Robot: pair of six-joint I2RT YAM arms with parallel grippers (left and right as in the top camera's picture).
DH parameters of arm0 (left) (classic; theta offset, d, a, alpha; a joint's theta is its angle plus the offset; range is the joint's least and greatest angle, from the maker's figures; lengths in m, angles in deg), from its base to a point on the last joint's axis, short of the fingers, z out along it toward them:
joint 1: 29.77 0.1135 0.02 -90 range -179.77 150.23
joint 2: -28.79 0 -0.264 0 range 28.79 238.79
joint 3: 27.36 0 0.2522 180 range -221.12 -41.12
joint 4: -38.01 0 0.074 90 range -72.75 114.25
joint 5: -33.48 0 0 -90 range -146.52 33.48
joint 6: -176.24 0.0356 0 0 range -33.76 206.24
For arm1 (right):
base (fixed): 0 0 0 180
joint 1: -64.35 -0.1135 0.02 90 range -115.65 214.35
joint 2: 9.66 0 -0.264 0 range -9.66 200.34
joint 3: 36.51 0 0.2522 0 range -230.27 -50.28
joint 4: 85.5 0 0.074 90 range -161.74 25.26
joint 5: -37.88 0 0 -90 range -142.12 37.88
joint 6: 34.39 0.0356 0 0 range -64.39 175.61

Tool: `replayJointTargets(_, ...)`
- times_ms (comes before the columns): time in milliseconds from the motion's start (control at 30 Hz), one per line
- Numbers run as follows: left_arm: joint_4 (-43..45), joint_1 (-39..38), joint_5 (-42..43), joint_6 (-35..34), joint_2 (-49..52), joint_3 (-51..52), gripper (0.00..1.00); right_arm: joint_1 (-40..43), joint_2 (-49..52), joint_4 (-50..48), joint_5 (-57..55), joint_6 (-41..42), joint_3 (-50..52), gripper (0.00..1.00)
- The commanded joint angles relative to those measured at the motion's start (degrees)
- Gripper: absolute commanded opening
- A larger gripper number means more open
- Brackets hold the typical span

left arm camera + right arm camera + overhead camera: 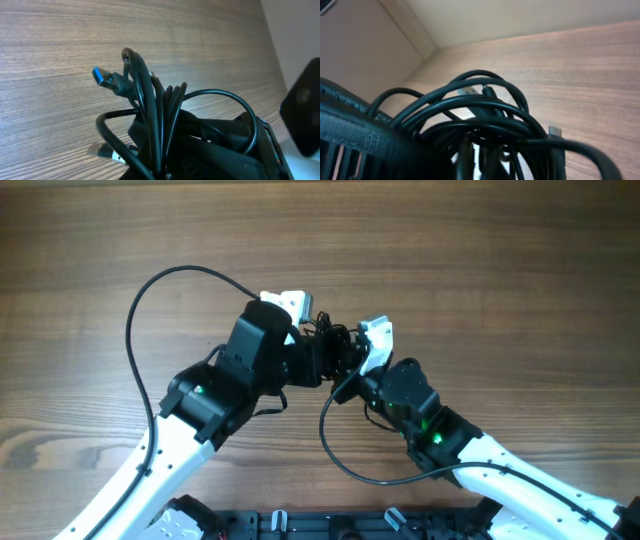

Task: Untangle cables

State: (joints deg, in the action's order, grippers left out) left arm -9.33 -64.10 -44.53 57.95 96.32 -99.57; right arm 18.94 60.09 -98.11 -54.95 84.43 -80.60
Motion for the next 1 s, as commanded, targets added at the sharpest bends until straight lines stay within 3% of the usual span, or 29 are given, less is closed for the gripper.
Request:
replayJointTargets(0, 1.20, -1.46, 9.64, 1.16, -0.24, -0.68, 0.04, -0.48, 0.28, 0.13, 7.04, 4.79, -1.11, 0.21)
replayJointTargets(133, 3.10, -1.44, 8.35, -2.19, -0.24, -0.68, 0.04, -0.46, 0.15, 2.80, 8.13, 4.79, -1.11, 0.41)
replayJointTargets(233, 2.32, -1.42, 4.20, -6.19, -0.24, -0.68, 0.04, -0.46, -1.20, 1.49, 8.09, 4.85, -1.11, 0.68)
replayJointTargets(300, 2.10, -1.40, 0.50, -11.10, -0.24, -0.68, 0.04, -0.46, -3.08, 2.10, 8.11, 4.85, -1.11, 0.94)
replayJointTargets(333, 2.10, -1.40, -0.72, -13.14, -0.24, -0.68, 0.04, -0.46, -4.28, 3.23, 8.04, 4.83, -1.11, 0.99)
replayJointTargets(533, 2.03, -1.40, -6.88, -22.69, -0.24, -0.68, 0.04, -0.46, -9.57, 11.45, 7.82, 4.79, -1.11, 1.00)
replayJointTargets(733, -0.96, -1.40, -15.41, -37.00, -0.24, -0.68, 0.04, -0.46, -14.43, 18.99, 7.13, 5.25, -1.11, 1.00)
replayJointTargets(900, -2.36, -1.40, -16.48, -35.63, -0.24, -0.66, 0.04, 0.28, -17.81, 19.74, 5.46, 8.87, -1.11, 1.00)
replayJointTargets(967, -4.04, -1.40, -19.50, -39.19, -0.24, -0.66, 0.04, 0.39, -19.23, 20.94, 5.49, 8.94, -1.11, 1.00)
